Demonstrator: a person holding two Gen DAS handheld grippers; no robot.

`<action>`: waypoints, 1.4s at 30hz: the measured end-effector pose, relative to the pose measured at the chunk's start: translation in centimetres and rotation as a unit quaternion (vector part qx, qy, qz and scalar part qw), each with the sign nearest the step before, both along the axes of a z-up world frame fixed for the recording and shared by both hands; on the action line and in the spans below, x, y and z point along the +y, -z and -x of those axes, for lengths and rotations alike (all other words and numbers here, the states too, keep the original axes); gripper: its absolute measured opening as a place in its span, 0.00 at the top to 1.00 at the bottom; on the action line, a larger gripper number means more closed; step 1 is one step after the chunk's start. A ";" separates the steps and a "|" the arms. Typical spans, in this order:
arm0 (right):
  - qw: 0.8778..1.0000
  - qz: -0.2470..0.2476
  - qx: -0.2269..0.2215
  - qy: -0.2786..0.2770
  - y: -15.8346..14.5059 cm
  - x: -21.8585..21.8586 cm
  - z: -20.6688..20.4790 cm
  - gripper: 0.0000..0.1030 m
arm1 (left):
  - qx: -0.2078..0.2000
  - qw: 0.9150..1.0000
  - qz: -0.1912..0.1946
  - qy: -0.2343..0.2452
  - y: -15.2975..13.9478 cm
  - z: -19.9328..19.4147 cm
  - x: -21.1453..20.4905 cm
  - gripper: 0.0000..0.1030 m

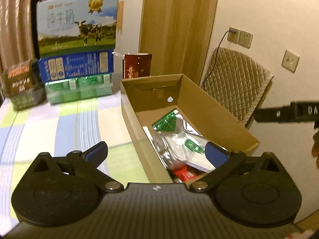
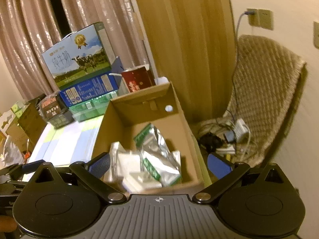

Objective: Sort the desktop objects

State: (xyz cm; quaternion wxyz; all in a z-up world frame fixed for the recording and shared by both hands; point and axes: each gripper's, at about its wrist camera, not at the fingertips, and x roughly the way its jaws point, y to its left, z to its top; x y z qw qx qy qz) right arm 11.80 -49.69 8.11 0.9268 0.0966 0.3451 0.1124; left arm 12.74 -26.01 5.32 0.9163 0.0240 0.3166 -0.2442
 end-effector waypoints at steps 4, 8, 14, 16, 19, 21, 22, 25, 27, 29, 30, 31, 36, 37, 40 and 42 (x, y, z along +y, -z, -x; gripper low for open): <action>1.000 0.011 0.005 -0.007 -0.1 0.0 2.5 0.02 | 0.031 0.999 0.008 -0.018 0.0 2.3 0.4 0.01; 0.999 0.029 0.008 -0.011 0.0 0.2 4.8 0.02 | 0.055 0.998 0.001 -0.030 0.2 4.4 0.7 0.01; 0.999 0.044 0.012 -0.020 0.0 0.7 7.7 0.02 | 0.049 0.997 -0.011 -0.053 0.0 7.4 0.9 0.01; 0.998 0.051 0.013 -0.020 0.0 0.8 8.5 0.02 | 0.048 0.997 -0.013 -0.062 -0.3 8.2 1.0 0.01; 0.998 0.053 0.011 -0.013 -0.2 0.6 9.6 0.02 | 0.041 0.997 -0.013 -0.069 -0.7 9.4 0.9 0.01; 0.998 0.057 0.006 -0.011 -0.5 0.6 10.1 0.02 | 0.043 0.996 -0.009 -0.073 -1.0 10.0 0.9 0.01; 0.998 0.059 0.004 -0.011 -0.7 0.6 10.4 0.02 | 0.044 0.996 -0.003 -0.074 -1.1 10.3 0.9 0.01; 0.998 0.062 0.000 -0.011 -1.0 0.6 10.9 0.02 | 0.040 0.996 0.016 -0.073 -1.6 10.7 1.1 0.01; 0.998 0.062 0.003 -0.012 -1.1 0.6 10.9 0.02 | 0.039 0.996 0.023 -0.078 -1.8 10.8 1.3 0.01; 0.998 0.061 0.003 -0.010 -1.1 0.6 11.0 0.02 | 0.041 0.996 0.023 -0.081 -1.8 10.8 1.3 0.01; 0.998 0.063 0.003 -0.009 -1.2 0.6 11.0 0.02 | 0.041 0.996 0.020 -0.083 -1.8 10.8 1.3 0.01; 0.998 0.064 0.002 -0.009 -1.2 0.6 11.1 0.02 | 0.040 0.995 0.017 -0.086 -1.9 10.8 1.3 0.01; 0.997 0.075 -0.005 -0.012 -1.6 0.9 11.3 0.02 | 0.037 0.995 0.011 -0.088 -2.0 10.8 1.0 0.01; 0.997 0.078 -0.007 -0.013 -1.7 1.0 11.4 0.02 | 0.037 0.995 0.010 -0.088 -2.0 10.8 0.9 0.01; 0.996 0.086 -0.012 -0.016 -1.8 1.2 11.5 0.02 | 0.039 0.995 0.008 -0.089 -1.9 10.7 0.9 0.01; 0.996 0.090 -0.014 -0.020 -1.7 1.4 11.5 0.02 | 0.039 0.995 0.003 -0.088 -1.7 10.7 0.7 0.01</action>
